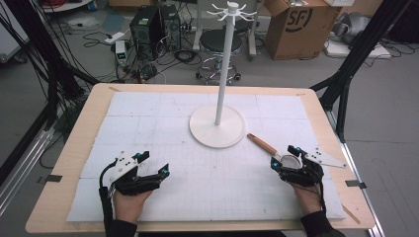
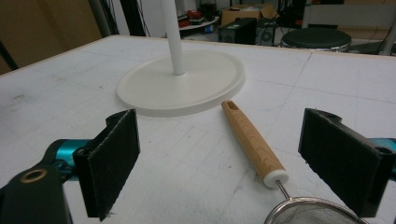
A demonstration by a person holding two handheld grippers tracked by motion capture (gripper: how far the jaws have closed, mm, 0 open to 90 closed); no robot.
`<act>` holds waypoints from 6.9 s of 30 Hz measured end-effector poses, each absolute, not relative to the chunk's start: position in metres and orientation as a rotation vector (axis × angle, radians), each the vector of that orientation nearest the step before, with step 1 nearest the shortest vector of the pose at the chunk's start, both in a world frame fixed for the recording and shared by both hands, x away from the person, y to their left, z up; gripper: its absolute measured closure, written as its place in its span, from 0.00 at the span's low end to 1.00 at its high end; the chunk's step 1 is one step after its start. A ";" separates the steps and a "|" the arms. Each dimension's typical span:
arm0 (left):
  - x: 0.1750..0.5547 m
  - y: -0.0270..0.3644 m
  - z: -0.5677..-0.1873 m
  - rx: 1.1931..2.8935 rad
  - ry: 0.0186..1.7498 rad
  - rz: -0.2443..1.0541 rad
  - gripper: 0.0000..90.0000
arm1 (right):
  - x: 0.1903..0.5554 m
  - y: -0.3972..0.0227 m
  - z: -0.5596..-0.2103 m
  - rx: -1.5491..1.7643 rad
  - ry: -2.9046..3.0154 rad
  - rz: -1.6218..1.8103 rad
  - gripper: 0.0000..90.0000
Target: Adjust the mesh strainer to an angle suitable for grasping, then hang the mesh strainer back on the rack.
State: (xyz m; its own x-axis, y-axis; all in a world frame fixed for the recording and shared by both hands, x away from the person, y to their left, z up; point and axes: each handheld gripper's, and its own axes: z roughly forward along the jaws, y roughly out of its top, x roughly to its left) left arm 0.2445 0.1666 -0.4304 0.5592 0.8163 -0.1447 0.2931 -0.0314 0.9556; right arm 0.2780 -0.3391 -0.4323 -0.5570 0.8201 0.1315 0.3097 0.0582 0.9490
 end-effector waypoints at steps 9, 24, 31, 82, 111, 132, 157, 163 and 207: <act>0.244 0.166 -0.431 1.597 0.966 0.543 0.18 | 0.279 -0.340 -0.431 1.155 1.880 1.525 0.17; 0.244 0.165 -0.432 1.606 0.964 0.540 0.18 | 0.293 -0.349 -0.421 1.255 1.878 1.561 0.66; 0.245 0.165 -0.434 1.614 0.970 0.527 0.18 | 0.309 -0.354 -0.427 1.348 1.897 1.513 0.99; 0.244 0.164 -0.435 1.611 0.989 0.566 0.18 | 0.352 -0.334 -0.444 1.463 2.263 0.970 1.00; 0.243 0.164 -0.434 1.608 0.990 0.572 0.18 | 0.366 -0.313 -0.439 1.458 2.350 0.920 1.00; 0.243 0.164 -0.435 1.609 0.992 0.571 0.18 | 0.356 -0.321 -0.437 1.453 2.365 0.908 1.00; 0.240 0.167 -0.434 1.610 1.001 0.585 0.19 | 0.344 -0.319 -0.439 1.447 2.420 0.942 1.00; 0.241 0.164 -0.435 1.619 0.997 0.580 0.19 | 0.344 -0.321 -0.437 1.456 2.404 0.965 0.96; 0.242 0.163 -0.435 1.620 0.993 0.571 0.19 | 0.353 -0.302 -0.435 1.456 2.460 1.104 0.59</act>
